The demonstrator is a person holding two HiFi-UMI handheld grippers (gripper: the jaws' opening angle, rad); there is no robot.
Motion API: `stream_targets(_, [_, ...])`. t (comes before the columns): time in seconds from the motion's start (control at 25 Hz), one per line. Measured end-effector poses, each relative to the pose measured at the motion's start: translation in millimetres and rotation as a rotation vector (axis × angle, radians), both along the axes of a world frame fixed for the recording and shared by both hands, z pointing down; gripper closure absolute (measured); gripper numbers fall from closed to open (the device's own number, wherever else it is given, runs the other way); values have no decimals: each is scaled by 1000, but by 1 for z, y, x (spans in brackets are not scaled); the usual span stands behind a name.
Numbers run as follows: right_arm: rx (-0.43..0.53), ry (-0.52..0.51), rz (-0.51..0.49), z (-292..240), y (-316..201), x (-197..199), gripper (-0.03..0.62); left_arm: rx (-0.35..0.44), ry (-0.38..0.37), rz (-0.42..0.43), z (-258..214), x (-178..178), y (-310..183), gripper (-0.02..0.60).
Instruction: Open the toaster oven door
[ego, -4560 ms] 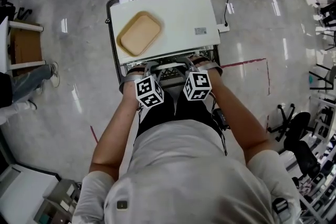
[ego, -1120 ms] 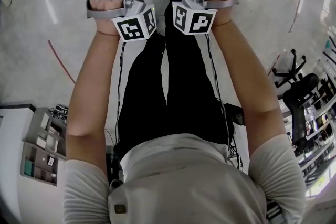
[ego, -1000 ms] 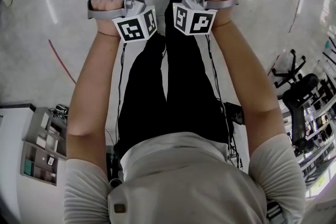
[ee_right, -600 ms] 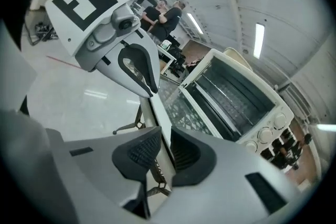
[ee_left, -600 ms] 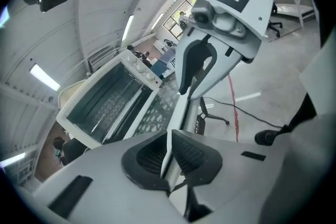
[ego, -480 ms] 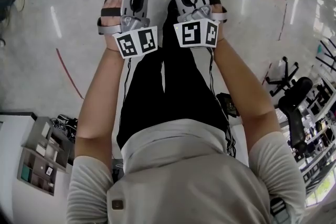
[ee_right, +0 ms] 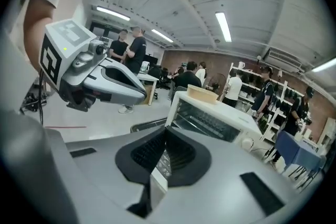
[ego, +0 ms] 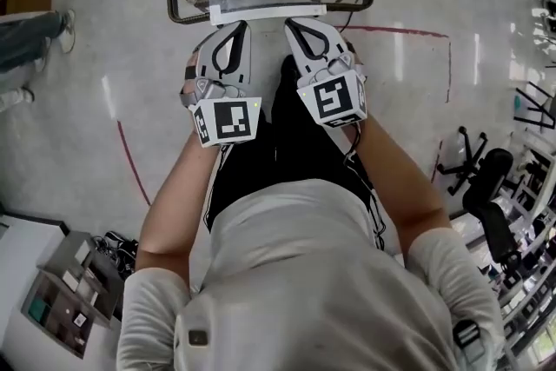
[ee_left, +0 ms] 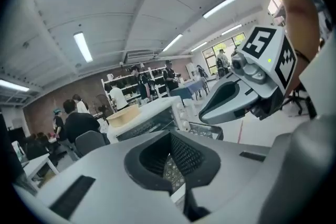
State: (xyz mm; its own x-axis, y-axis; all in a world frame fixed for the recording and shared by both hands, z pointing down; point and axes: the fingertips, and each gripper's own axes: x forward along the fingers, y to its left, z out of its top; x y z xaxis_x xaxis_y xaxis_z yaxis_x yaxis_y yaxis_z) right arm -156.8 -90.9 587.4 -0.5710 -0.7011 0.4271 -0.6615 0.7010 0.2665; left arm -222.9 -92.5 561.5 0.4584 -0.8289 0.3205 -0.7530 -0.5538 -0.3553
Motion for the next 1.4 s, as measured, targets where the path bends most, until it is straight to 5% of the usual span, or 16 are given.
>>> stream_targets(0.2, [36,-69,8,-72,32,-11,576,-27,107,16,-57,-19,34,566])
stream_targets(0.52, [77,-129,37,-140,104,-10,576,-4,179,47,-112,-36,108,566])
stream_targets(0.88, [117,-125,92,-177,158,-12,576,11,180,77,-134,-52,161,566])
stream_targets(1.4, [105,-186,50,-192,188,16,576,23,226,23,-161,-27,187,566])
